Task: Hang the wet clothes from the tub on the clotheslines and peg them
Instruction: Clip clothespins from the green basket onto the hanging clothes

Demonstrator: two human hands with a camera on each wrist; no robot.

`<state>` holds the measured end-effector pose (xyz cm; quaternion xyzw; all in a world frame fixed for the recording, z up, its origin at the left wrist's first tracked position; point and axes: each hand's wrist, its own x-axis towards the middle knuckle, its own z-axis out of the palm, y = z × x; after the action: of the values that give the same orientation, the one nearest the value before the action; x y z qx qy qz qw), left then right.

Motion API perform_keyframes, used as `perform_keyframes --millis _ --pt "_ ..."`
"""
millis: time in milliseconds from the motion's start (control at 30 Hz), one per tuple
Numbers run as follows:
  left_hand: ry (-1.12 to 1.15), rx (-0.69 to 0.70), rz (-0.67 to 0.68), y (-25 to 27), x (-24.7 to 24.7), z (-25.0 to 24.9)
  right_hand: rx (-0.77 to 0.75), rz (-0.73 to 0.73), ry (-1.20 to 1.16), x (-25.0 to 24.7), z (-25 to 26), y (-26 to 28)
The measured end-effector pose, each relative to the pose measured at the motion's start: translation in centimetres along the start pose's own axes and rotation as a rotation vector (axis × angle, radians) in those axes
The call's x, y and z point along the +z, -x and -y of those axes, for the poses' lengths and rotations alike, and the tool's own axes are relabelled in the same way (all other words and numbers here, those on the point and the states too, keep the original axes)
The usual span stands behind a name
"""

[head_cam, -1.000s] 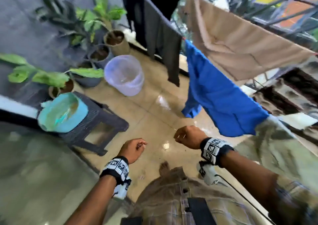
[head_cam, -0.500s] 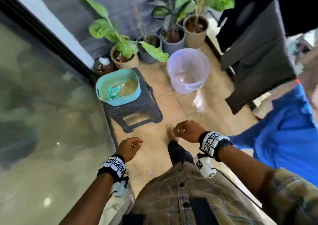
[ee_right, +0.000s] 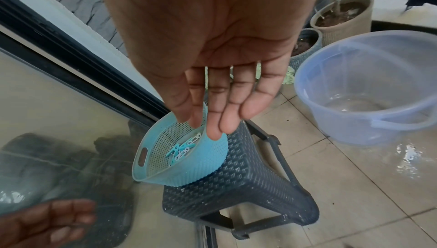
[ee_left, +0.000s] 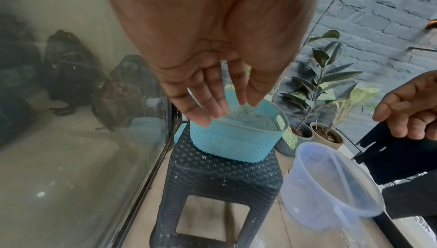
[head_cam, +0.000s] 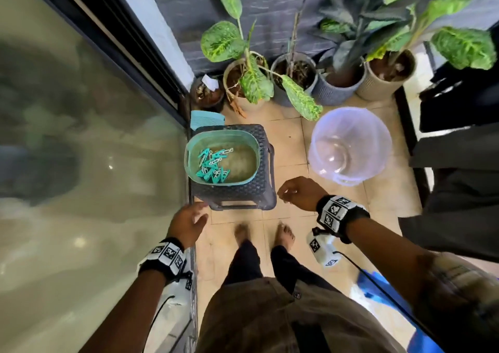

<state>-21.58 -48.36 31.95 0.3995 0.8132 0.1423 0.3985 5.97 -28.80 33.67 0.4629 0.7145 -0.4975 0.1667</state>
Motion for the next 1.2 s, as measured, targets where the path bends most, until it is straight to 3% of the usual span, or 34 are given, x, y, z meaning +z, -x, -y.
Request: perform_keyframes --millis 100,233,367,467,567,633,733,1033,1200 --pt "-0.063 0.023 -0.133 -3.5 -1.7 0.9 -0.022 0.020 0.036 -0.7 2.7 -3.4" --pt "0.020 -0.069 -0.145 -8.9 -3.2 2.1 -0.041 0.035 0.021 -0.3 6.1 -9.2" --pt "0.083 -0.181 -0.111 -14.9 -3.6 5.1 -0.093 0.002 -0.027 1.2 9.5 -16.5" --pt "0.267 -0.246 -0.004 -18.6 -4.0 6.9 -0.063 -0.019 0.039 2.6 12.2 -22.0" --pt "0.371 -0.234 0.104 -20.6 -3.7 7.4 -0.055 0.009 0.153 3.9 13.5 -26.1" --pt "0.360 -0.195 0.108 -21.4 -3.2 8.1 -0.018 0.066 0.281 4.7 13.9 -28.0" --pt "0.345 -0.166 0.095 -21.9 -3.1 8.5 0.029 0.124 0.397 6.0 13.8 -29.0" --pt "0.301 -0.103 0.074 -22.0 -4.5 7.1 -0.013 0.036 0.695 6.9 13.5 -29.3" --pt "0.217 -0.052 0.072 -21.2 -6.1 5.1 0.015 0.060 0.694 6.0 13.7 -28.2"
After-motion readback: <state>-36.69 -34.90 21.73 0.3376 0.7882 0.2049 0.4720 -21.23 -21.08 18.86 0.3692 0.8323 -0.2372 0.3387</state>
